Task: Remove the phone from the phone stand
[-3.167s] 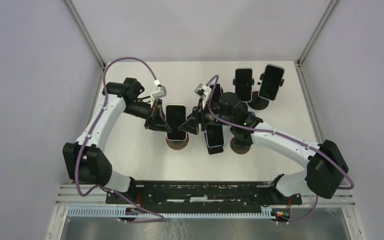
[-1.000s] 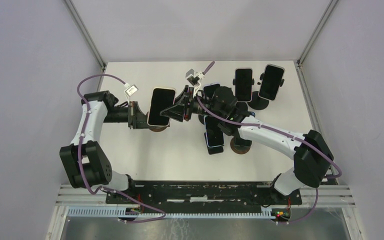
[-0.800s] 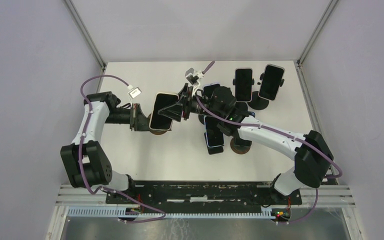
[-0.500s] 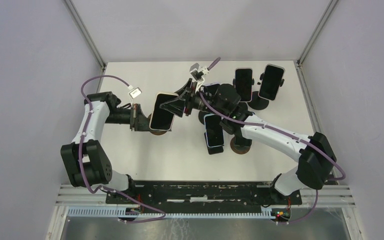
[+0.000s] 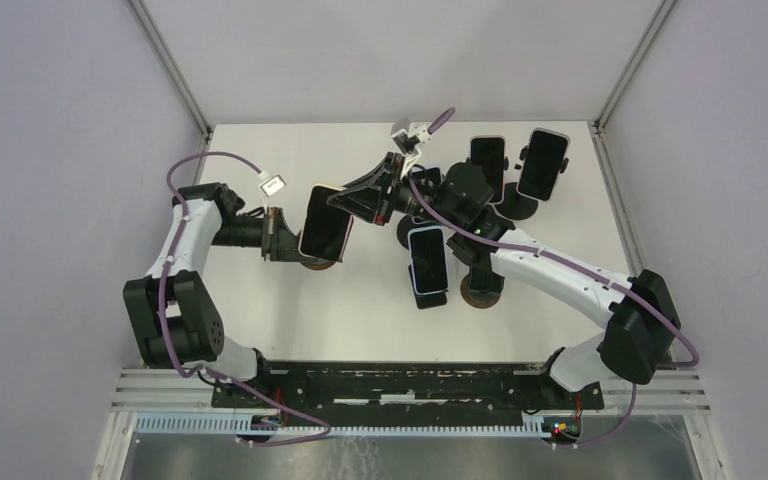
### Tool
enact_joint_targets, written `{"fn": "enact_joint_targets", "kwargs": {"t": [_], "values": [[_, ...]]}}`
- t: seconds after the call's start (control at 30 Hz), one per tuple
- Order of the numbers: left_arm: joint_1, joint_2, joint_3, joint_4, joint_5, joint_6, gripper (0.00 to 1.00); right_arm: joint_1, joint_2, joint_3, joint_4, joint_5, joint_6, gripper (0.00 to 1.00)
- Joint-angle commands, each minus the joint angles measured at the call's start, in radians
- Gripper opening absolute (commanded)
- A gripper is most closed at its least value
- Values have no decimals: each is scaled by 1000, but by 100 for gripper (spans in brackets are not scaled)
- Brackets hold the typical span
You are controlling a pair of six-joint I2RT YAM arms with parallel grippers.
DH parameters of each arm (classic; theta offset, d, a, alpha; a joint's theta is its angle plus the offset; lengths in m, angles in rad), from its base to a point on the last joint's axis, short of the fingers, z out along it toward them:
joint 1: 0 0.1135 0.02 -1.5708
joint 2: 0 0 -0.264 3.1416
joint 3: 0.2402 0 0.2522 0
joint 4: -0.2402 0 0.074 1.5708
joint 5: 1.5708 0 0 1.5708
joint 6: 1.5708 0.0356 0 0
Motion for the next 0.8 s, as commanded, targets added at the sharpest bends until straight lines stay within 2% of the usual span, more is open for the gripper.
{"fn": "enact_joint_targets", "kwargs": {"t": [0.0,0.17,0.3,0.43,0.57,0.77], "values": [[1,8,18,-14,65,-5,2,-16,-24,78,34,11,9,3],[42,63,23,-13,32,25,2,-38,-13,237,-67,-25,4,0],[136,137,90,-14,3,32,2,-51,-28,288,-169,-27,3,0],[236,207,187,-14,-1,11,2,-45,-37,245,-278,-35,21,0],[281,210,238,-14,2,1,2,1,-1,138,-355,-14,26,0],[301,166,255,-14,-1,-6,2,81,131,47,-301,1,97,0]]}}
